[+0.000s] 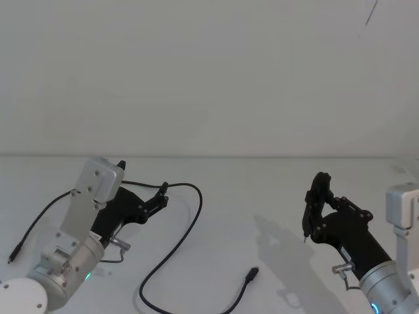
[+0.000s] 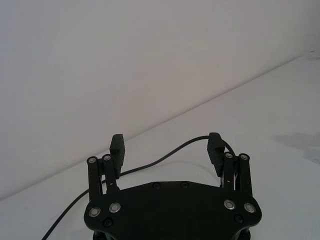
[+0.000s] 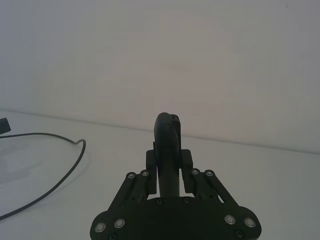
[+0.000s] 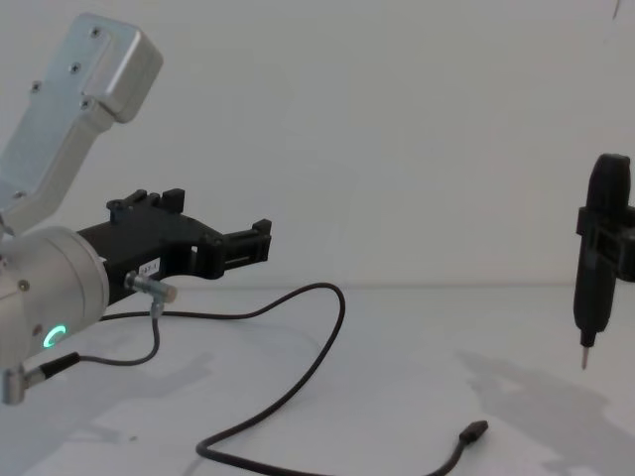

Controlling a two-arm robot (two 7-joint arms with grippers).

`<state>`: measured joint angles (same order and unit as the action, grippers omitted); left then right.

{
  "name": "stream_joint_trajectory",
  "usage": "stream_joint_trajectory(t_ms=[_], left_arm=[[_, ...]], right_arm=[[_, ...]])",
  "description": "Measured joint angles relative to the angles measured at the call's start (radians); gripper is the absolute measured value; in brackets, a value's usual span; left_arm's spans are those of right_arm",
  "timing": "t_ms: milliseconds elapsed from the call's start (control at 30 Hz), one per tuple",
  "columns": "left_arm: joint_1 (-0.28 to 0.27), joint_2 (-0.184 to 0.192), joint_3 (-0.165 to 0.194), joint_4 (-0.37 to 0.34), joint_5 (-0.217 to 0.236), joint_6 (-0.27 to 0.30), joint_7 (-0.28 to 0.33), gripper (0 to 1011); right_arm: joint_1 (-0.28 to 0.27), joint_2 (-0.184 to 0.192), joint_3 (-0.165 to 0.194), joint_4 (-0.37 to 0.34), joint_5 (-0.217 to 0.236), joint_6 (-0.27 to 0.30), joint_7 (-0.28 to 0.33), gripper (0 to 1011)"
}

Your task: Pick up the data cable with the one hand.

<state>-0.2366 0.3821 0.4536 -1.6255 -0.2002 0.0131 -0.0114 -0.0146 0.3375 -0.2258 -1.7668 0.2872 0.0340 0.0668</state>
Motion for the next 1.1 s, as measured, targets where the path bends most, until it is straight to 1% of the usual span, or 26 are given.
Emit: stream_joint_trajectory(t_ms=[967, 1100], left_arm=[[-0.001, 0.0, 0.001, -0.001, 0.0, 0.0, 0.0, 1001], [-0.005, 0.0, 0.0, 0.0, -0.004, 0.0, -0.014, 1001]], right_arm=[[0.0, 0.0, 0.0, 0.0, 0.0, 0.0, 0.0, 283], [0.0, 0.0, 0.0, 0.0, 0.0, 0.0, 0.0, 283]])
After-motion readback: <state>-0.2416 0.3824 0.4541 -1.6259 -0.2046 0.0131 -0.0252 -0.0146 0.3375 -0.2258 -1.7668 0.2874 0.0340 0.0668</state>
